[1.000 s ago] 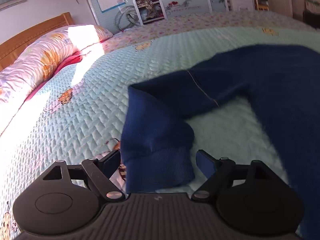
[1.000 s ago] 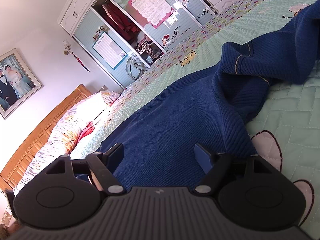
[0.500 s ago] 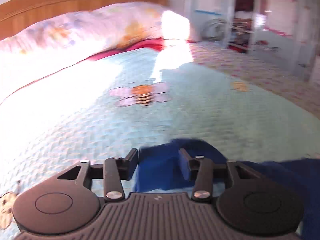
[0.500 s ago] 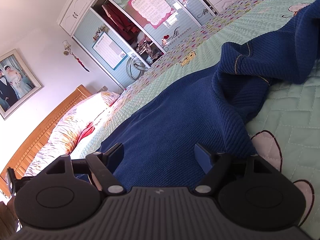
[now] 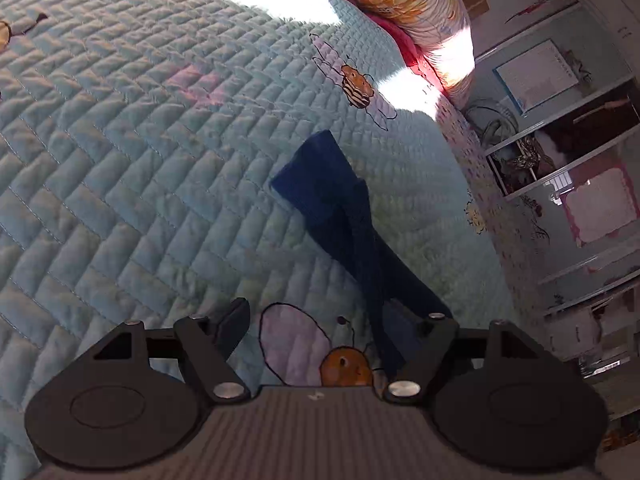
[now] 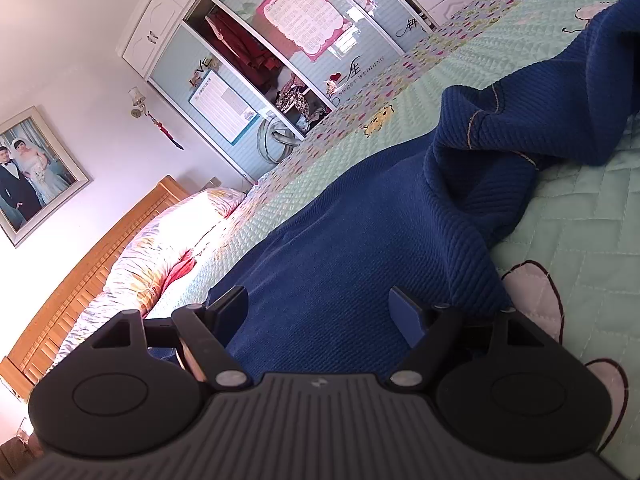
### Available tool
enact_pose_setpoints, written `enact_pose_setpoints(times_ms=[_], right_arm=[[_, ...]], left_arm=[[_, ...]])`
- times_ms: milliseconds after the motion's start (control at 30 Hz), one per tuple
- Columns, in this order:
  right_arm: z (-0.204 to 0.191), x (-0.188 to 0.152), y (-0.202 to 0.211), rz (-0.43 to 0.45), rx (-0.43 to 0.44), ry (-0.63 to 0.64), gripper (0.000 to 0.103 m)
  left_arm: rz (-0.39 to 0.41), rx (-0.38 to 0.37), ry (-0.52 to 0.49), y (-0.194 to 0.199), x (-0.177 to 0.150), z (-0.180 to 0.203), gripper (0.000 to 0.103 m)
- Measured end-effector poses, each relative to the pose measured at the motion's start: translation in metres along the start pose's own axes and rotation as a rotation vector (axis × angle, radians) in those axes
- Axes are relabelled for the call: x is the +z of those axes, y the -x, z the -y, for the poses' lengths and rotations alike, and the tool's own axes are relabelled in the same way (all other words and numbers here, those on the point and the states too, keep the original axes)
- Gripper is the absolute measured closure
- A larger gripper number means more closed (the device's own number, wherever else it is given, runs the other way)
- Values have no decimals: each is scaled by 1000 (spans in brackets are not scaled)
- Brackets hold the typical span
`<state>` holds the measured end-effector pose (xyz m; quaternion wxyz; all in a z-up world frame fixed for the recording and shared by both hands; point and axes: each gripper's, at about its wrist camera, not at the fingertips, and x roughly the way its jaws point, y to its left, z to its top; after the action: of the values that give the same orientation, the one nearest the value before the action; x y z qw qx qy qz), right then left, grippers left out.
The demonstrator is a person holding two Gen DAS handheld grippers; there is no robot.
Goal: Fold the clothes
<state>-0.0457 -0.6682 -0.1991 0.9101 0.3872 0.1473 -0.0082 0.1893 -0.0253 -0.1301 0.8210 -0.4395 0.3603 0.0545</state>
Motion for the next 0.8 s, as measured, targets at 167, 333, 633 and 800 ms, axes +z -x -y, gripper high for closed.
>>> enact_pose_setpoints(times_ms=[167,333,633,800], right_arm=[[0,0,0,-3,-5,5,25],[-2,-1,0,-5,-12,9,25],[-1,-1,-2,-2,-9,5,25],[0,-1,-1,-3,-9,4,25]], left_arm=[[45,-14,59,-29,23,19,27],[74,-68,34,-37,38,42,27],[101,-35,145,-70,57,23,29],[91,2,-58,-81,69,52,87]])
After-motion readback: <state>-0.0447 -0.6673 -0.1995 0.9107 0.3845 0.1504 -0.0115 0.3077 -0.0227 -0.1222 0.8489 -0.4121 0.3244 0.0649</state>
